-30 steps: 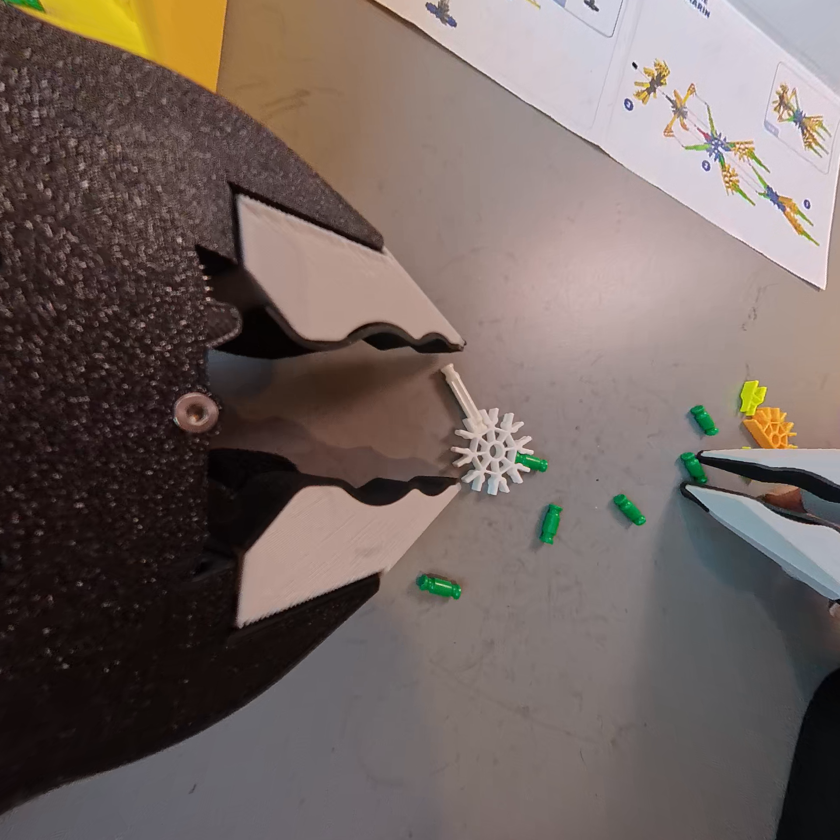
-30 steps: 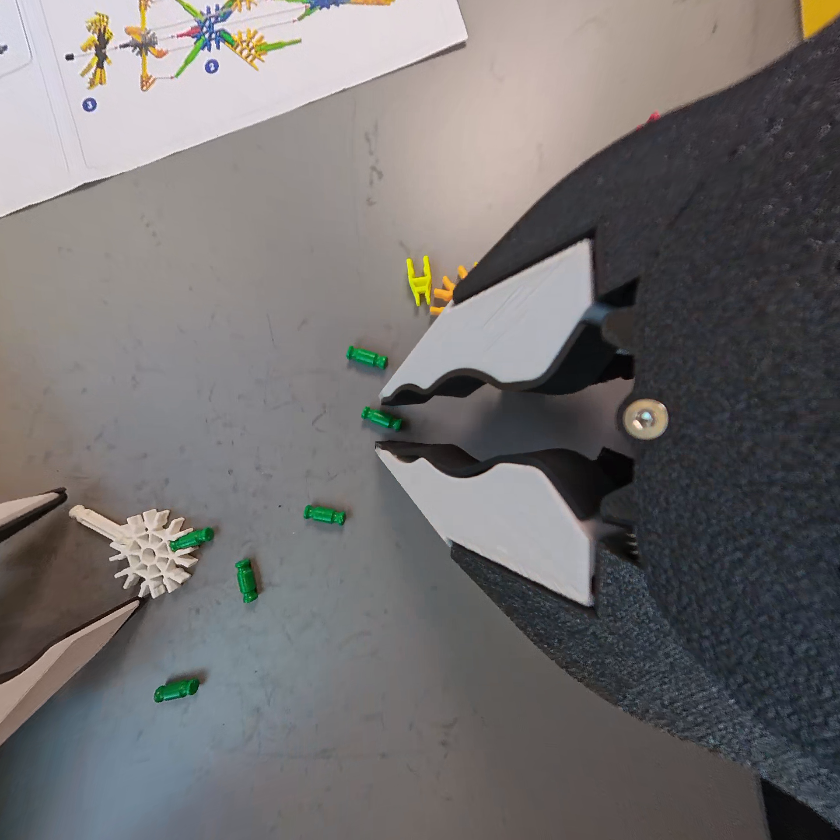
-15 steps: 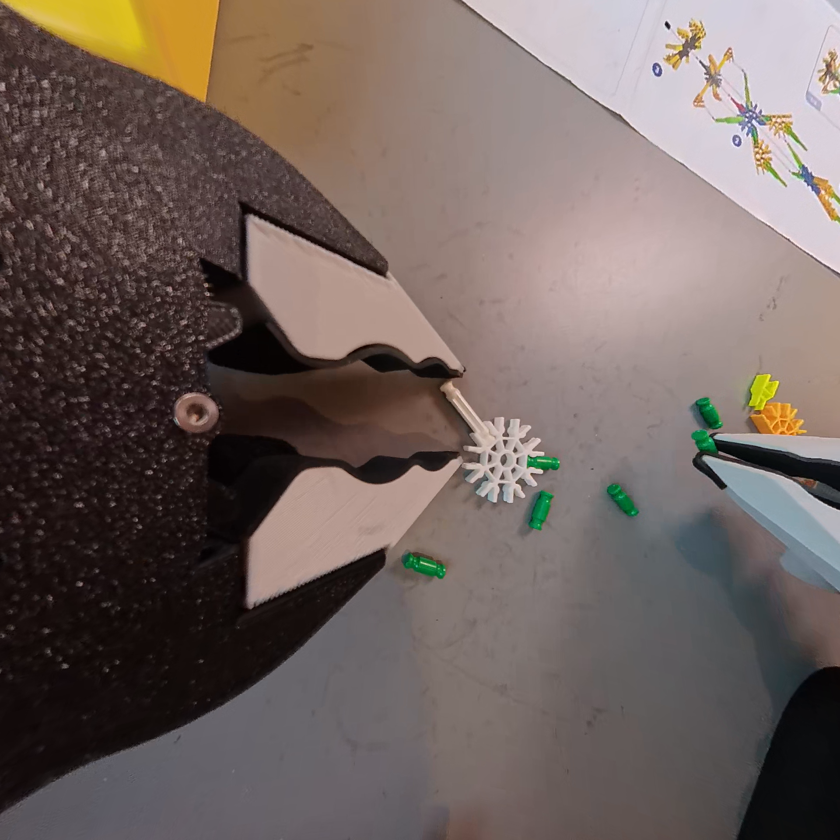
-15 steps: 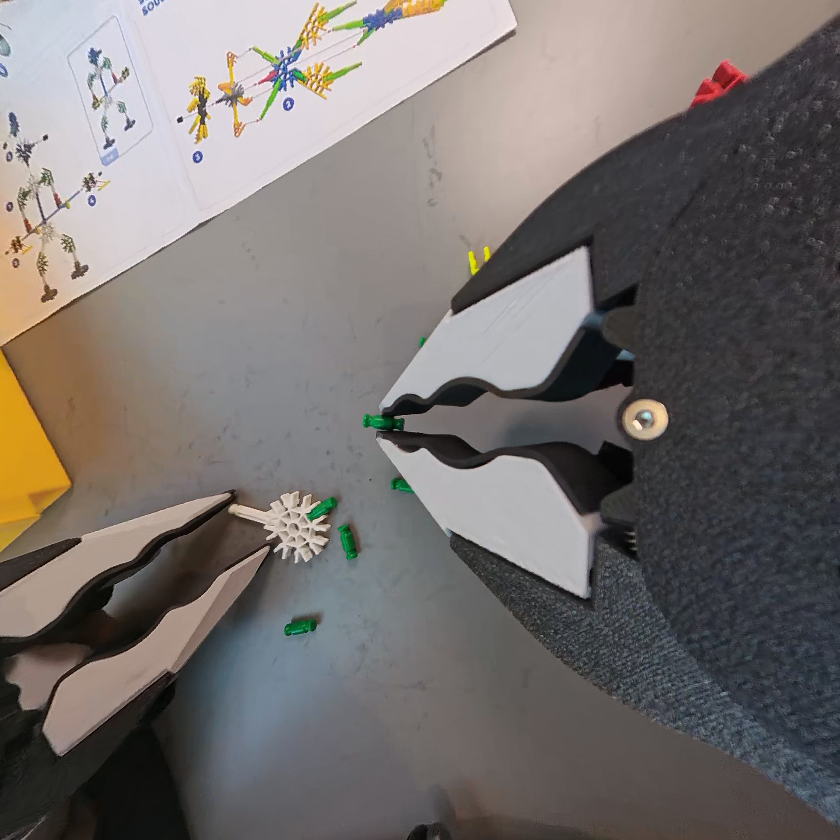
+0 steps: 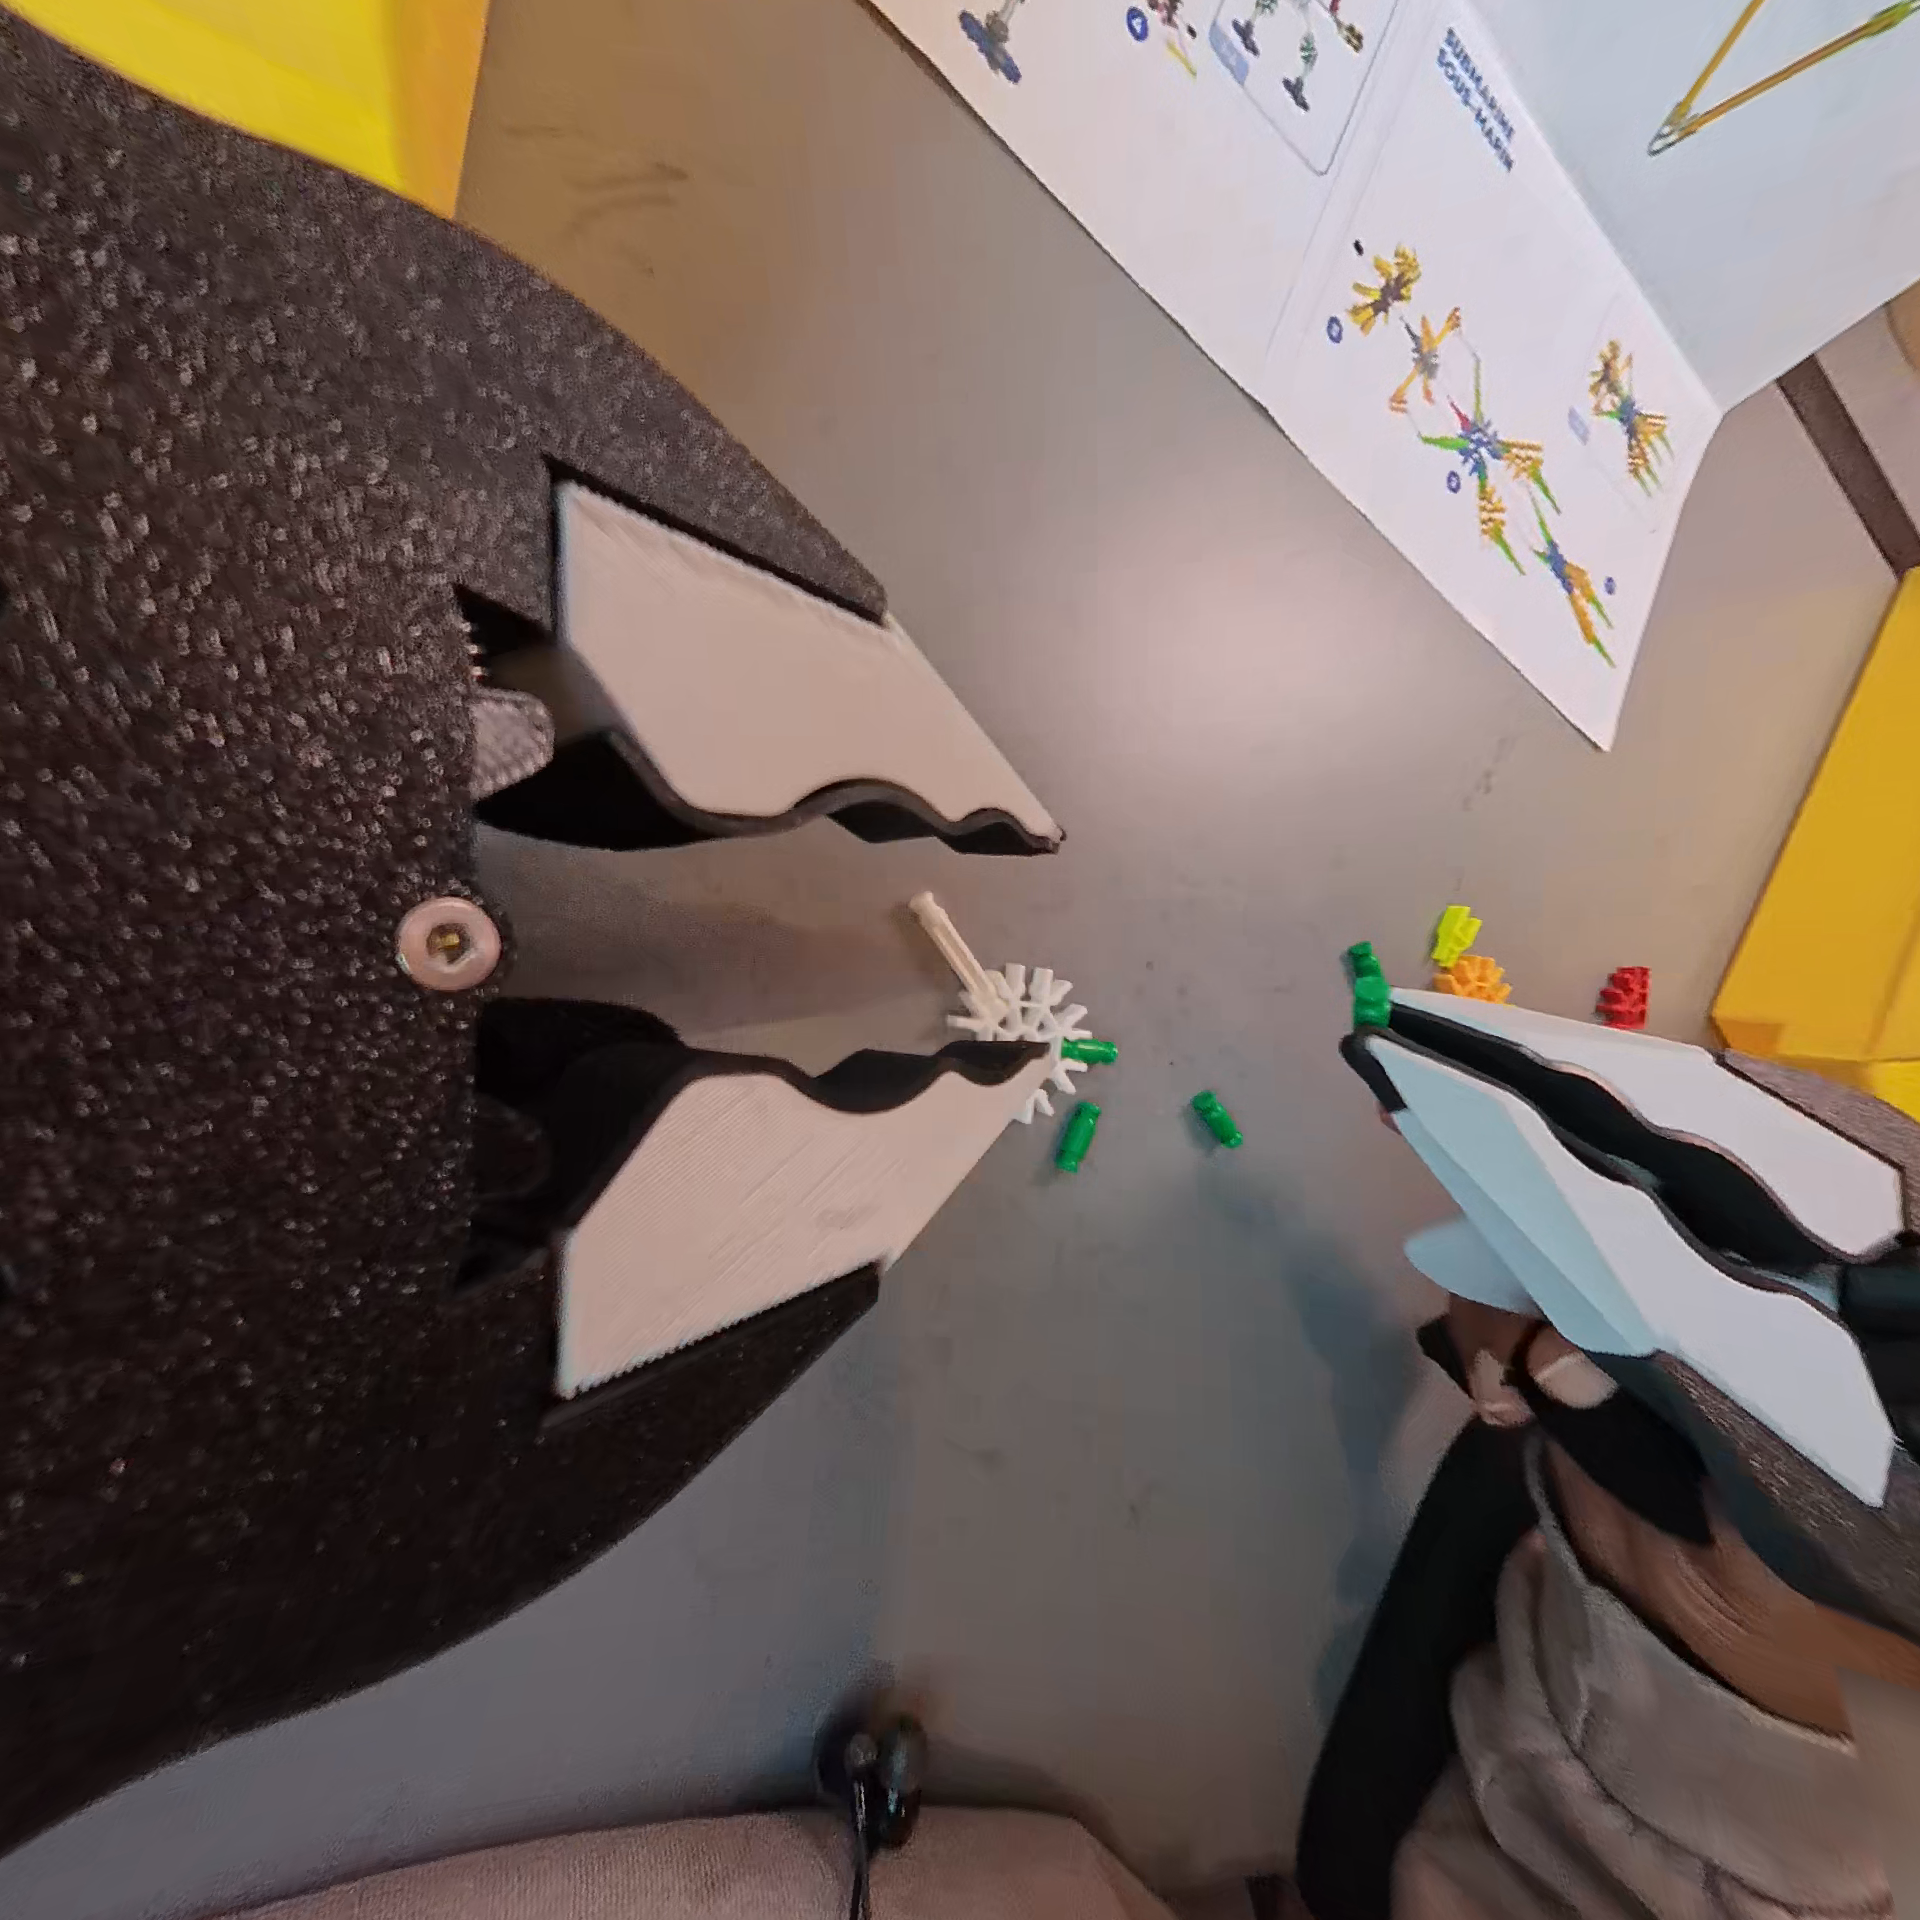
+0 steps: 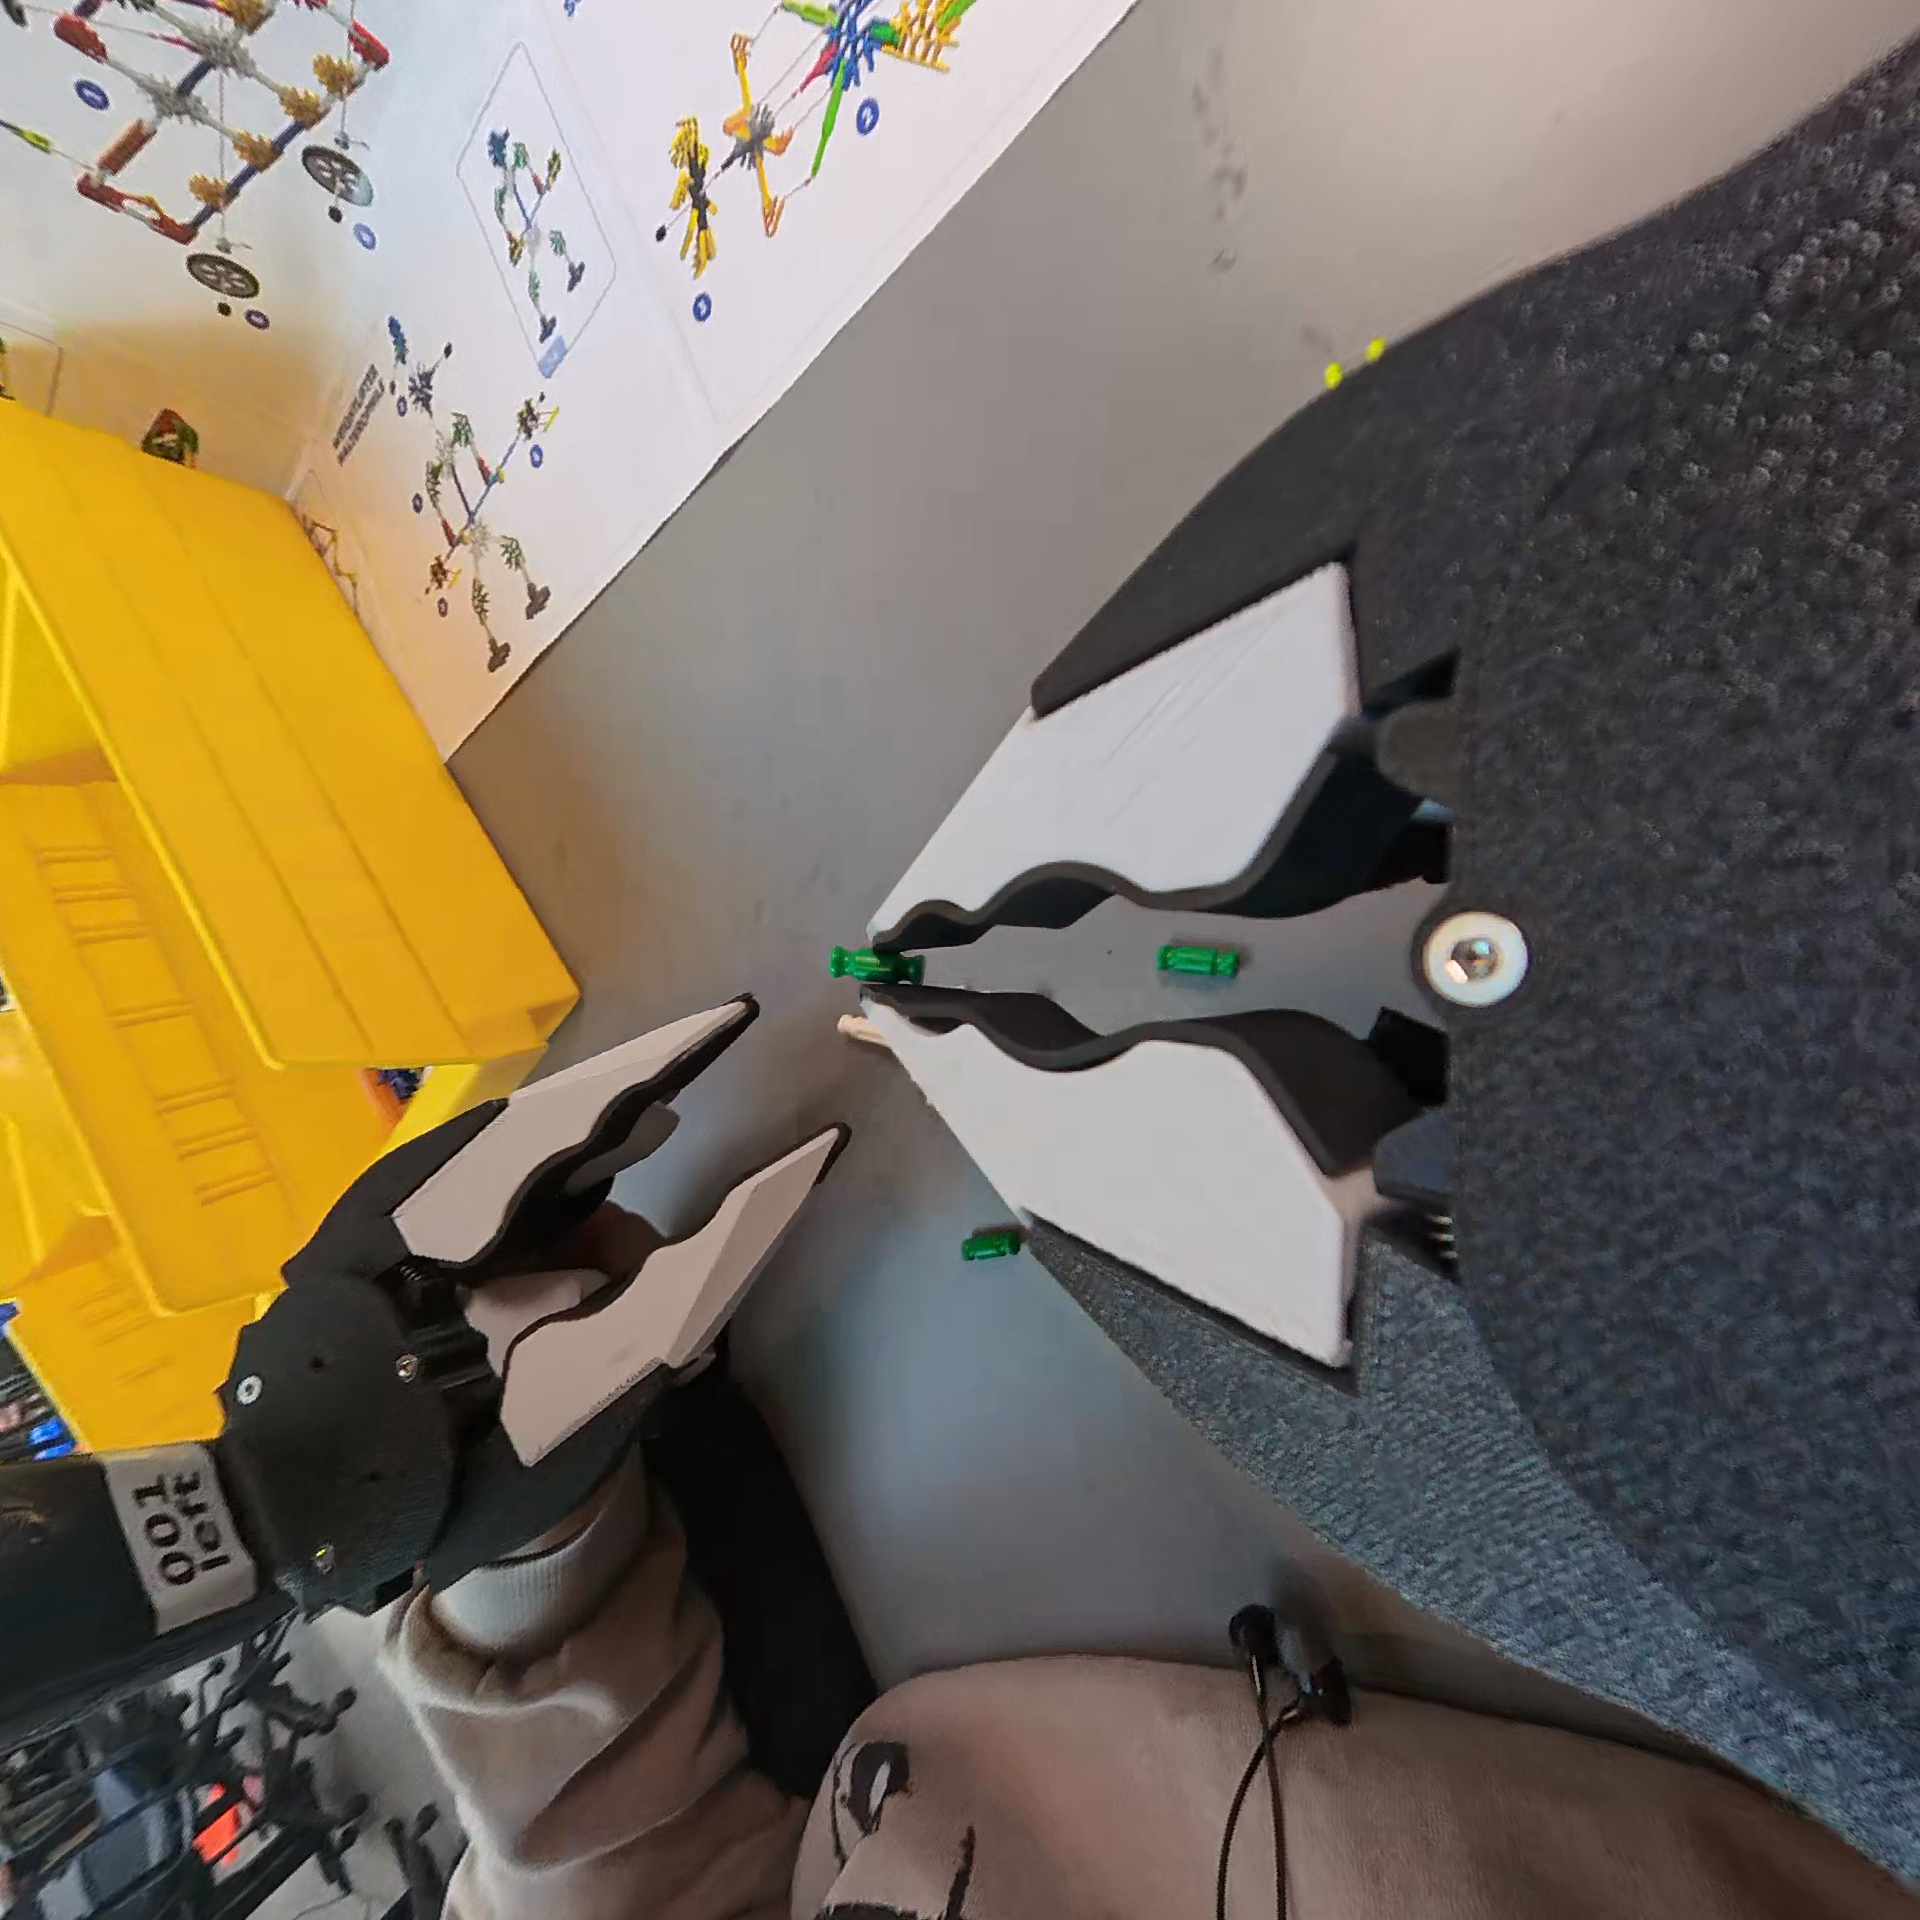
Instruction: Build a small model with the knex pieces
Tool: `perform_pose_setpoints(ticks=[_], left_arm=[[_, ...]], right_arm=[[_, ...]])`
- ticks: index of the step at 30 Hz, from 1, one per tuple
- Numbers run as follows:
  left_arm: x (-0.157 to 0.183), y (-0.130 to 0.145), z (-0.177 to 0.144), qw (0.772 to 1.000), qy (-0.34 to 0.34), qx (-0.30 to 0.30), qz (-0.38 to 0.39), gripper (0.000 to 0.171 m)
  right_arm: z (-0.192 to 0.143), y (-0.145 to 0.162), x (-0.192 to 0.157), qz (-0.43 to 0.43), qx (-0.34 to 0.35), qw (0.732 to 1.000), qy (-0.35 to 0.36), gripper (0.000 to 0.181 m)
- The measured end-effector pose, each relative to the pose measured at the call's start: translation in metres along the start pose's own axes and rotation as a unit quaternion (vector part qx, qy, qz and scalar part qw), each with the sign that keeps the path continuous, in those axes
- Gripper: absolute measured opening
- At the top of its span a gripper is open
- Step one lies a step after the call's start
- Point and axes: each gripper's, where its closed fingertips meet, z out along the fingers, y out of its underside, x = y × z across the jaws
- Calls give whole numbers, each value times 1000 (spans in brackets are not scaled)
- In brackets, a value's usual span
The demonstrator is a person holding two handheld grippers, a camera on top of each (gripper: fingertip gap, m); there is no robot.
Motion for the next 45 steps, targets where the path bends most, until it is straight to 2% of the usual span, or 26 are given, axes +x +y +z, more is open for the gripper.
perform_pose_setpoints(ticks=[5, 11, 15, 19, 23, 26, 28, 31, 36, 45], left_arm=[[22, -25, -5, 995, 65, 70, -27, 34], [19, -32, -12, 986, 102, 96, -92, 29], [12, -21, -9, 991, 78, 66, -83, 22], [-3, 4, -1, 1000, 1, -9, -8, 22], [0, 24, 5, 998, 8, -62, 23, 39], [2, 36, 10, 994, 5, -98, 39, 33], [10, 37, 10, 993, 19, -103, 54, 21], [21, 41, 8, 989, 38, -120, 82, 13], [33, 45, 4, 986, 78, -128, 78, 13], [34, 39, 13, 989, 59, -118, 70, 24]], right_arm=[[9, -9, -18, 21, 34, 999, -34, 5], [14, 3, -22, 12, -3, 999, -34, 5], [19, 22, -22, 22, -61, 998, -21, 5], [24, 41, -25, 10, -118, 993, -11, 5], [25, 44, -30, -5, -133, 991, -18, 5], [25, 48, -33, -13, -144, 989, -22, 5], [25, 51, -33, -19, -151, 988, -20, 5], [24, 53, -31, -24, -159, 987, -16, 5], [15, 50, -21, -23, -158, 987, -4, 5], [8, 61, -35, -9, -195, 980, -41, 5]])
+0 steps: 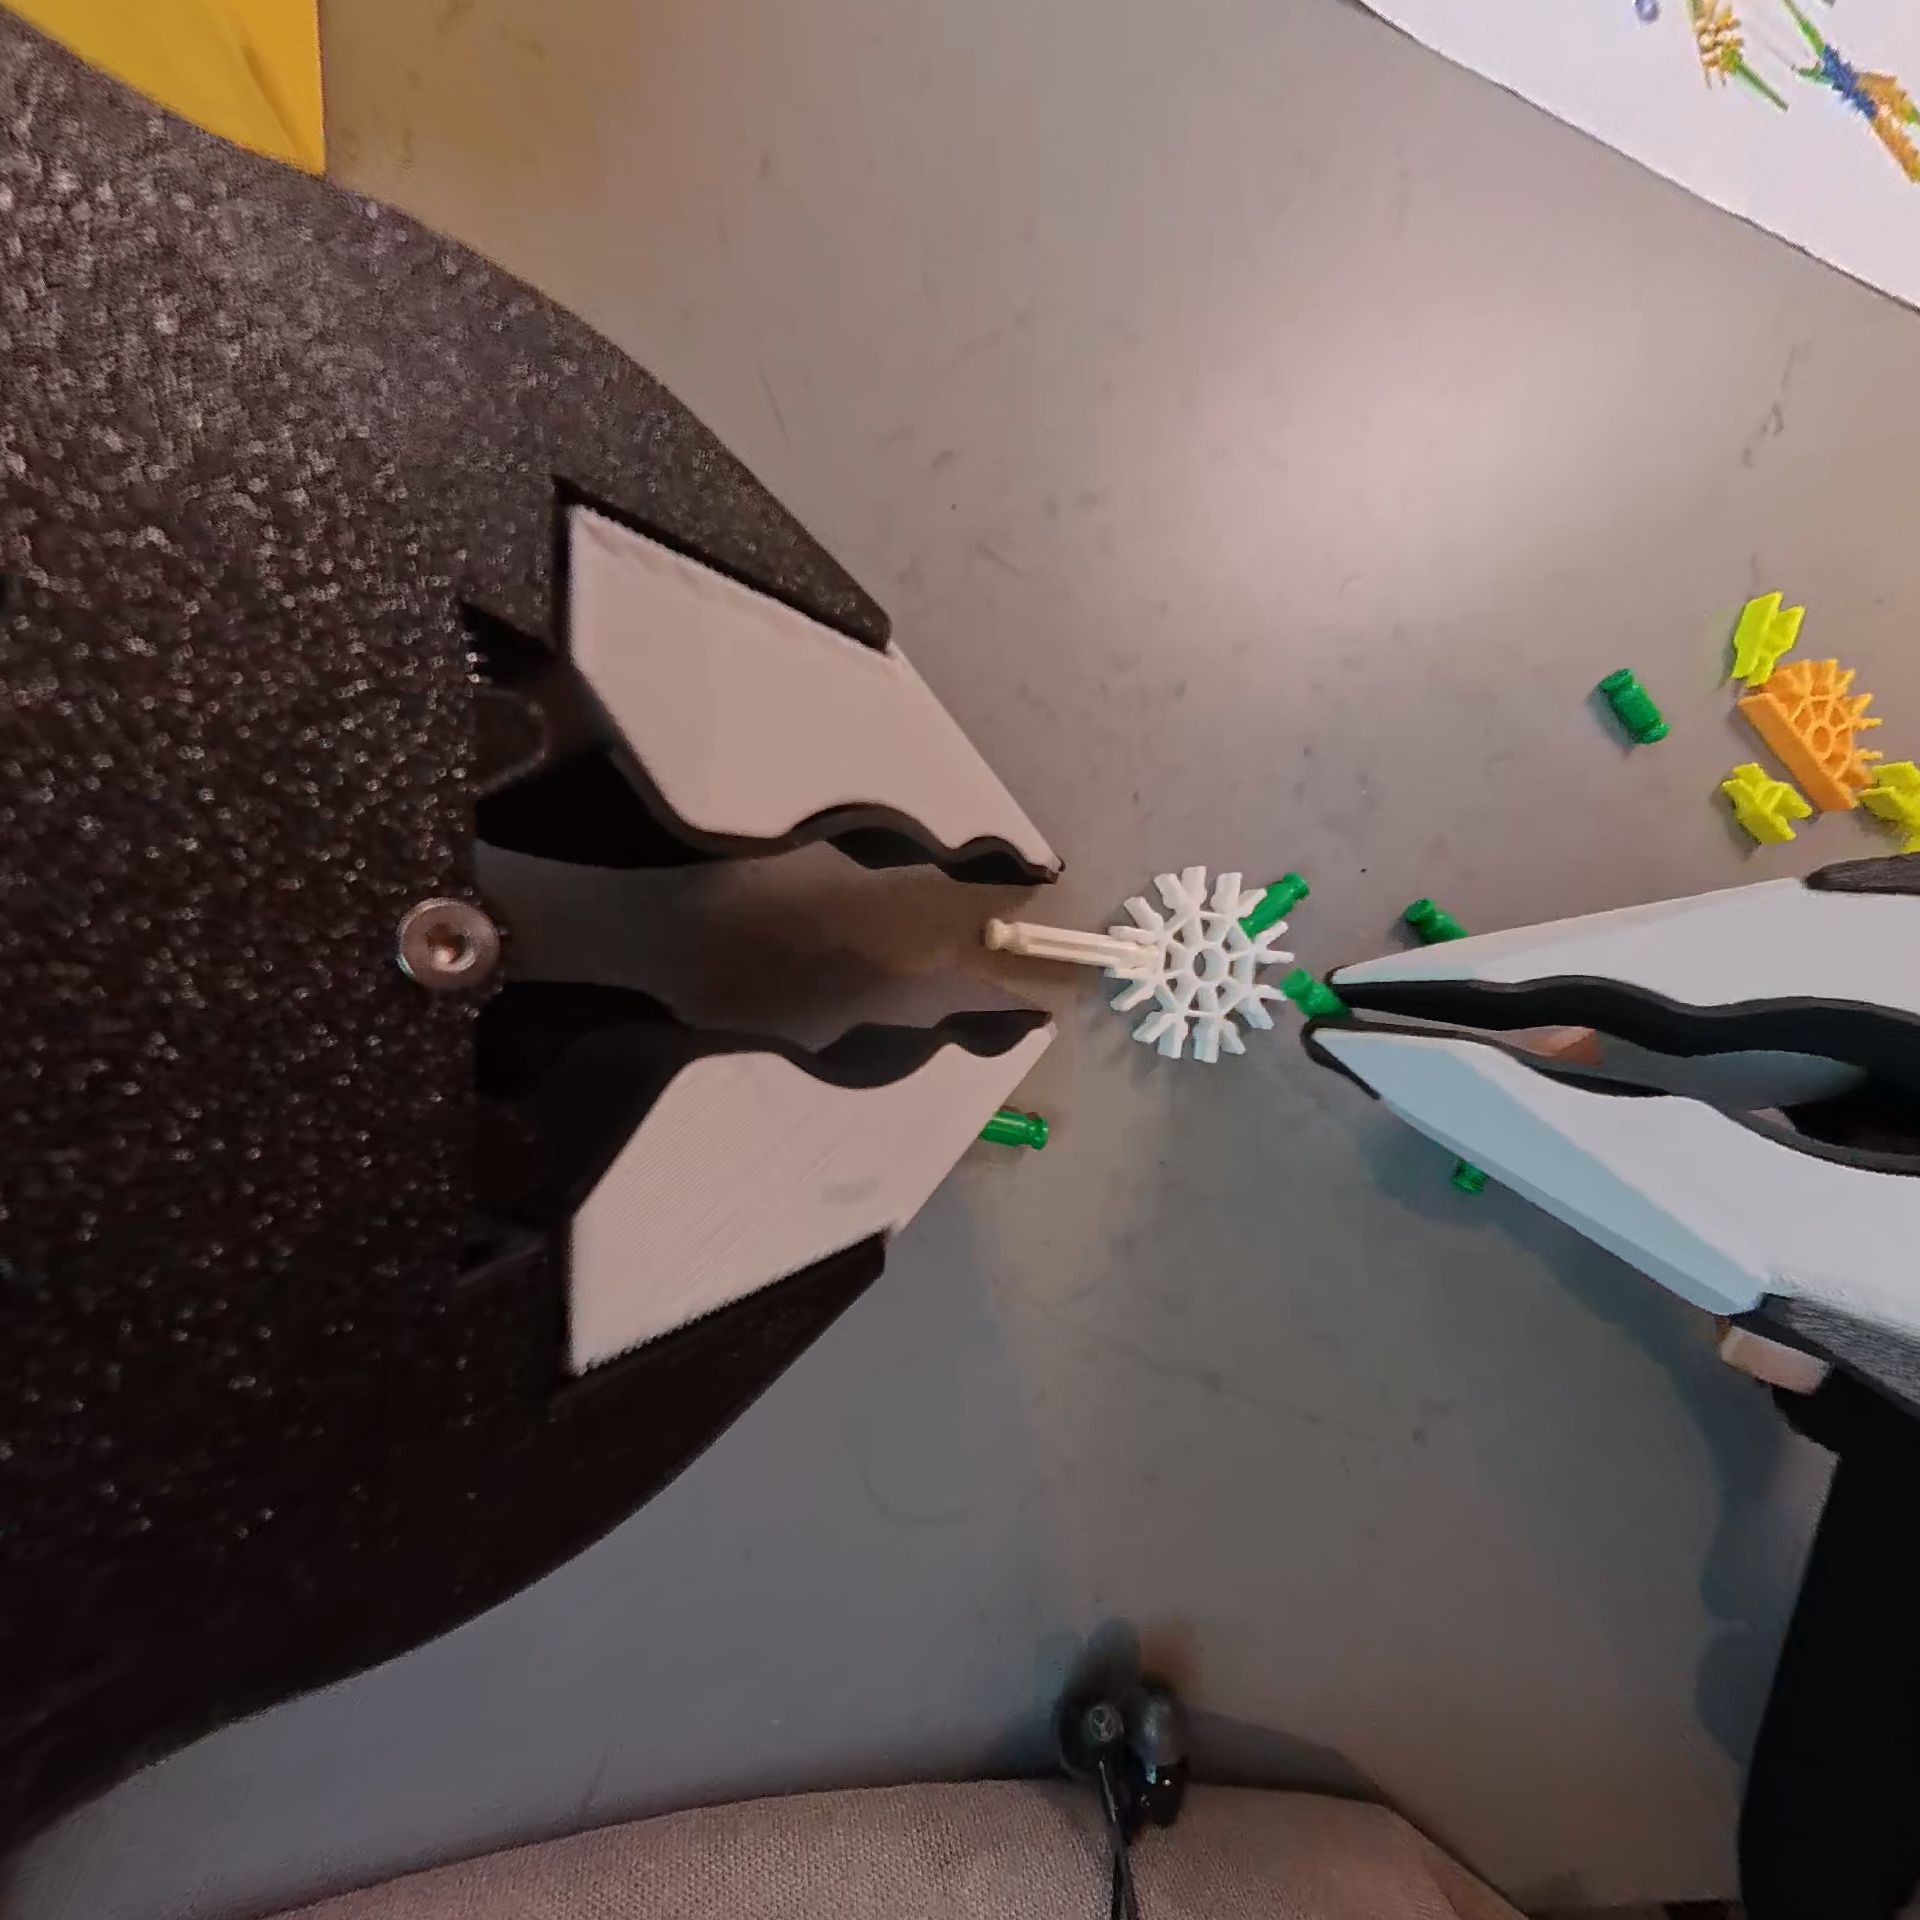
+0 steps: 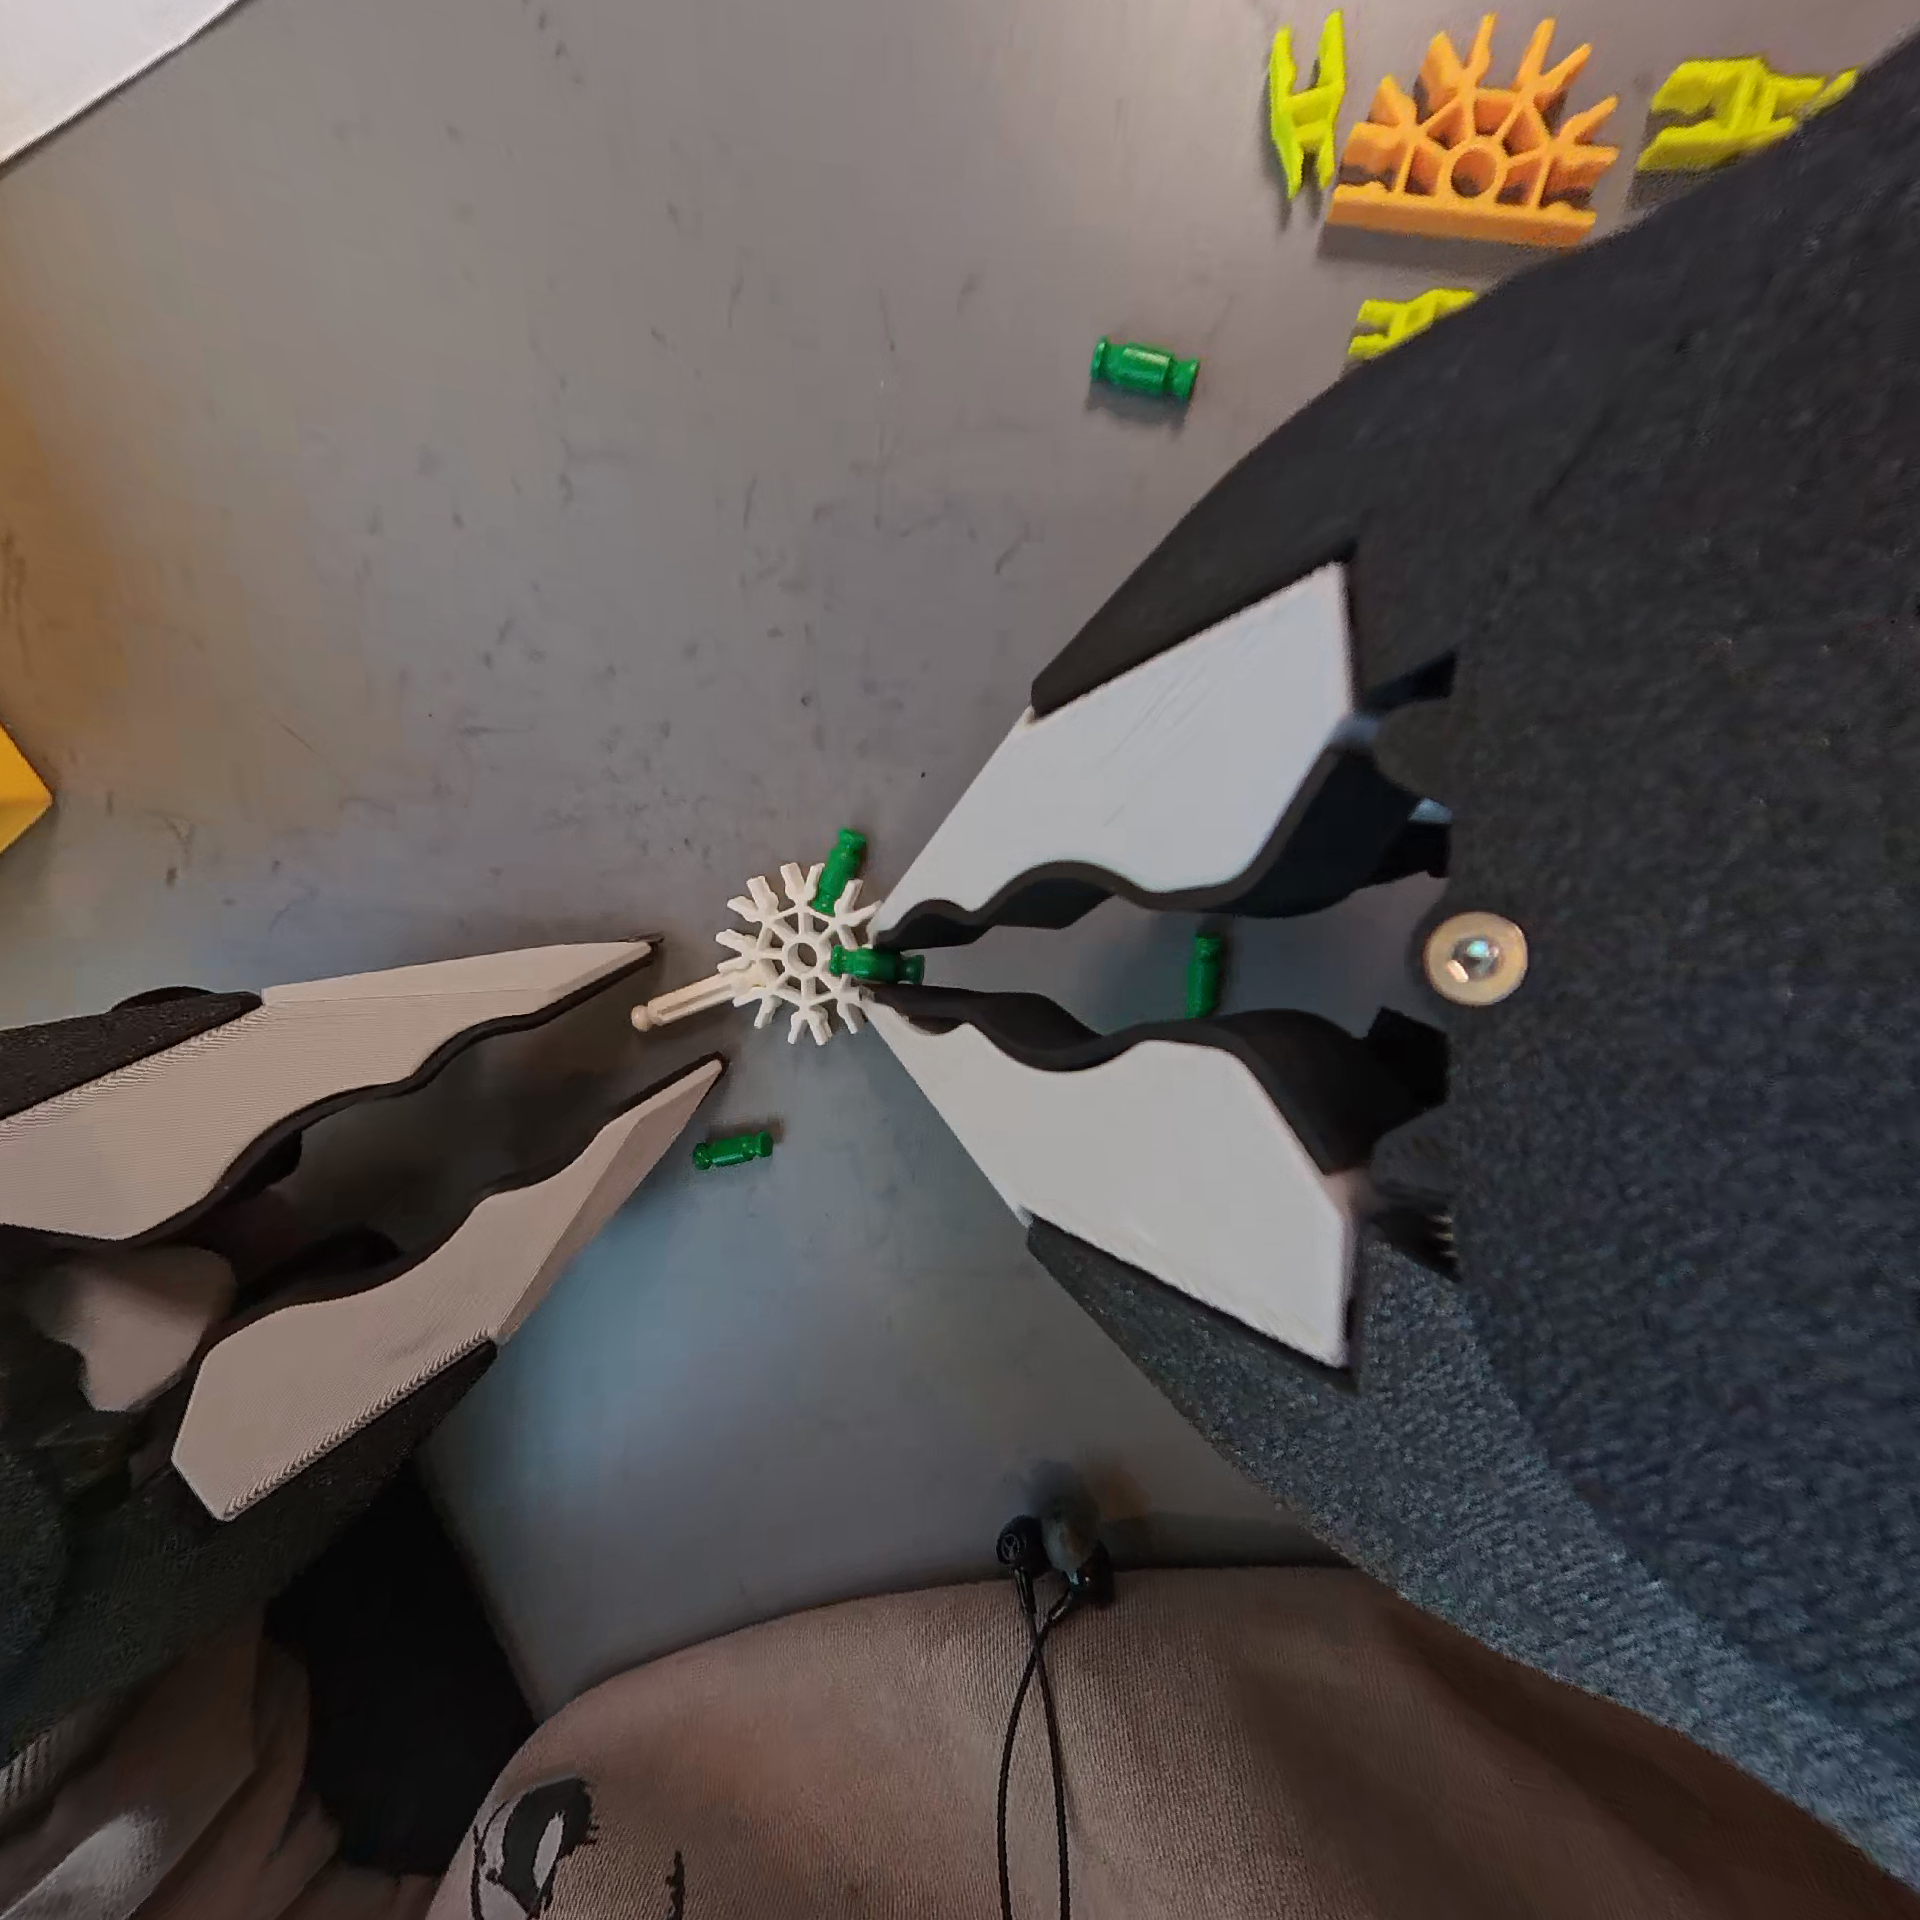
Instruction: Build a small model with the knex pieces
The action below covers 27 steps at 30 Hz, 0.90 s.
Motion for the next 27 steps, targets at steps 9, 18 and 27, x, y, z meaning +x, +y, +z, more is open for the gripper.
perform_pose_setpoints(ticks=[9, 18, 27], left_arm=[[-9, -7, 7, 996, -70, -12, -52, 6], [-7, -7, 8, 996, -66, -11, -56, 6], [-7, -7, 7, 996, -63, -12, -57, 6]], right_arm=[[3, 2, 8, 21, -3, 1000, 14, 5], [4, 5, 14, 7, -22, 999, 45, 7], [-2, -4, 12, 3, -1, 999, 37, 7]])
